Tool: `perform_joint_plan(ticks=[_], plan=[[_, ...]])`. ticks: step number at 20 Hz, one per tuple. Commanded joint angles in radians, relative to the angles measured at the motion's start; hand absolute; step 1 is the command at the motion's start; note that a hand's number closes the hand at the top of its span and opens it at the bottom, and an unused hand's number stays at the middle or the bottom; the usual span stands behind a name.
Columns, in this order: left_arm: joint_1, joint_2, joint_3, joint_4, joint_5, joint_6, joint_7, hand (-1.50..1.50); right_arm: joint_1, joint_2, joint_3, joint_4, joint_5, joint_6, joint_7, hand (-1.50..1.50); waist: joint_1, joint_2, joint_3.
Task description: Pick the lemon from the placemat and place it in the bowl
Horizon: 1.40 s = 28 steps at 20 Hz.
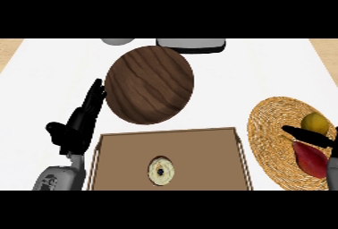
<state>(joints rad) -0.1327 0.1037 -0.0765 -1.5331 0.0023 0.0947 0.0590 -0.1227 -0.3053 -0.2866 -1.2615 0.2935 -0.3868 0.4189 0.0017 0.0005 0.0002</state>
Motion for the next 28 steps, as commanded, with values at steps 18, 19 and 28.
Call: perform_joint_plan(ticks=[18,19,28], plan=[[-0.006,-0.036,-0.019,-0.033,-0.045,-0.012,0.039,0.00,-0.093,0.220,0.315,-0.024,0.155,0.038,-0.140,1.50,0.032,-0.006,-0.003],[-0.032,-0.022,-0.019,-0.014,-0.035,-0.037,0.049,0.00,-0.124,0.292,0.389,-0.035,0.166,0.046,-0.154,1.50,0.065,-0.003,-0.004],[-0.100,-0.058,-0.066,0.024,-0.034,-0.064,0.058,0.00,-0.416,0.304,0.861,-0.108,0.156,-0.158,-0.043,1.50,0.181,0.003,-0.002]])
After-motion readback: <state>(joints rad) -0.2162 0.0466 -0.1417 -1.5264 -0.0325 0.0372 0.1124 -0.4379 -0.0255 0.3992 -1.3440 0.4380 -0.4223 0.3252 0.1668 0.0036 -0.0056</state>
